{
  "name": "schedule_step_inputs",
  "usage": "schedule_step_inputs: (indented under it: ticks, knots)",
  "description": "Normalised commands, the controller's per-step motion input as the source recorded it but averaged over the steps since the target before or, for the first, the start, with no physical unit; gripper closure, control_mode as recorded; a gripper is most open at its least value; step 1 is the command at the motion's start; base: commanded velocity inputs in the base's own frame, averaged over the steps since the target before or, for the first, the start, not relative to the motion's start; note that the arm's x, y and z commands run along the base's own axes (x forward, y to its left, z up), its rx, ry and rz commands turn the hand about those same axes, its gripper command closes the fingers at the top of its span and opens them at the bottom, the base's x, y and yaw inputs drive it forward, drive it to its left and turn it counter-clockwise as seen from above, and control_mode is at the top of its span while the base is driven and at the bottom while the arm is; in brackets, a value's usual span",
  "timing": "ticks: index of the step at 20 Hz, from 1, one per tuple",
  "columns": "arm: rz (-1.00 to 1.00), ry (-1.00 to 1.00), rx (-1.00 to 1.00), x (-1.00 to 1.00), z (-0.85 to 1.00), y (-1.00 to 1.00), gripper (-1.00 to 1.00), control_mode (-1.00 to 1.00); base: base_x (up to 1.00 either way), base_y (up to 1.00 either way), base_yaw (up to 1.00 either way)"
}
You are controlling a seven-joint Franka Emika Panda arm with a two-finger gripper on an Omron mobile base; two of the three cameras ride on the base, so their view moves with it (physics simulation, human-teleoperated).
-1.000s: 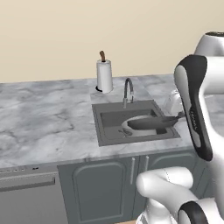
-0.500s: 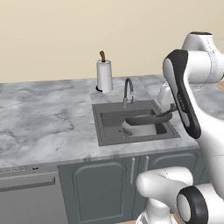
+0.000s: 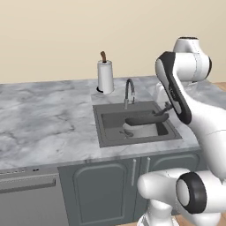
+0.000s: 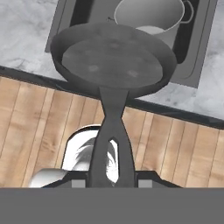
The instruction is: Move the pot and pan from the stove into the sink.
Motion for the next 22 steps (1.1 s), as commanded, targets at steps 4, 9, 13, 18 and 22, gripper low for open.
schedule_step_inputs:
  ticks: [4,9,13,18,22]
  knots:
    - [0.00,0.02,0.00,0.56,-0.23,-0.09,1.00,-1.00,0.00,0.00,0.00]
    - [0.00,0.00,0.00,0.55,-0.22,-0.07,1.00,-1.00,0.00,0.00,0.00]
    - [0.00,0.02,0.00,0.42,-0.23,-0.04,1.00,-1.00,0.00,0.00,0.00]
    - [0.00,0.00,-0.01,0.22,-0.19,-0.01,1.00,-1.00,0.00,0.00,0.00]
    - [0.00,-0.02,-0.04,0.23,-0.26,0.00,1.00,-1.00,0.00,0.00,0.00]
